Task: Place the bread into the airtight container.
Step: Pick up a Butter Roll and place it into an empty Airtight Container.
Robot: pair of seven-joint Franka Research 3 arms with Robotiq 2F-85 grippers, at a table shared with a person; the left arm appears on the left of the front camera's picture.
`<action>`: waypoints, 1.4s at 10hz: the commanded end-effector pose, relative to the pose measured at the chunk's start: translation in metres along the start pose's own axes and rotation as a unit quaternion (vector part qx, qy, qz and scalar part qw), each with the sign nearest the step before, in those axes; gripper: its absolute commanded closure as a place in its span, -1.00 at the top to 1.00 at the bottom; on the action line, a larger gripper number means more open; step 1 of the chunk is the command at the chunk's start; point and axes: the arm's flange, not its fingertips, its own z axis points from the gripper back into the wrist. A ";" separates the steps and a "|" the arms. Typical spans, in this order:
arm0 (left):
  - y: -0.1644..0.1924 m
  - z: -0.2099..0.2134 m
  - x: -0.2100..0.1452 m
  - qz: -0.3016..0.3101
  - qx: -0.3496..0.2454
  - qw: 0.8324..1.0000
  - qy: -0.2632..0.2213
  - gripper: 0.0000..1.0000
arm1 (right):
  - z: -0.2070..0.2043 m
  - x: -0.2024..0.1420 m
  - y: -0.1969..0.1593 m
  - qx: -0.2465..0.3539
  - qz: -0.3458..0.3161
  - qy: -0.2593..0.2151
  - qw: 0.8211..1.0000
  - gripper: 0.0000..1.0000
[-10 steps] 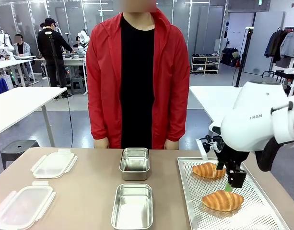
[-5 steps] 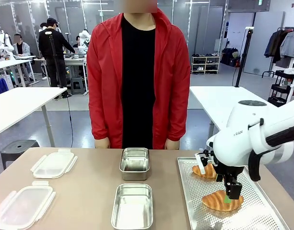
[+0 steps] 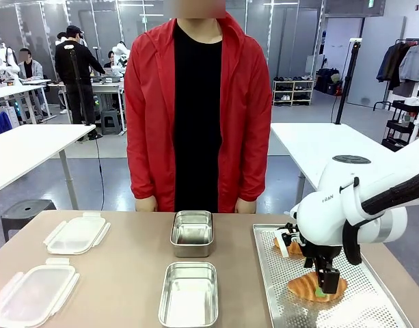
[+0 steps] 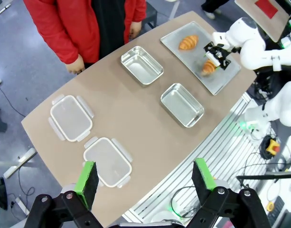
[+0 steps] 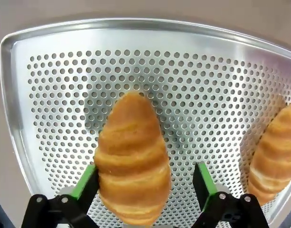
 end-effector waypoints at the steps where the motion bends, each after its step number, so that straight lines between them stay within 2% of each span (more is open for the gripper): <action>1: -0.002 0.002 0.001 -0.004 -0.001 1.000 0.002 1.00 | -0.010 -0.003 -0.006 0.005 0.004 -0.014 1.000 0.74; 2: -0.002 0.002 0.001 -0.004 -0.001 1.000 0.002 1.00 | -0.009 -0.003 -0.006 0.005 0.006 -0.010 1.000 0.62; 3: -0.002 0.002 0.001 -0.004 -0.001 1.000 0.002 1.00 | -0.007 -0.003 -0.005 0.002 0.005 -0.007 1.000 0.35; 4: -0.002 0.002 0.001 -0.004 -0.001 1.000 0.002 1.00 | -0.006 -0.003 -0.005 0.001 0.006 -0.004 1.000 0.23; 5: -0.002 0.002 0.001 -0.004 -0.001 1.000 0.002 1.00 | -0.004 -0.003 -0.004 0.003 0.003 -0.003 1.000 -0.03; 7: -0.002 0.002 0.001 -0.004 -0.001 1.000 0.002 1.00 | 0.022 0.000 0.001 0.009 -0.003 -0.004 1.000 -0.05; 9: -0.002 0.002 0.001 -0.004 -0.001 1.000 0.002 1.00 | 0.069 0.013 0.007 0.015 -0.004 -0.002 1.000 -0.05; 11: -0.002 0.002 0.001 -0.004 -0.001 1.000 0.002 1.00 | 0.121 0.032 0.008 0.012 -0.037 -0.014 0.999 -0.05; 14: -0.002 0.002 0.001 -0.004 -0.001 1.000 0.002 1.00 | 0.176 0.075 0.021 0.003 -0.078 0.016 0.997 -0.05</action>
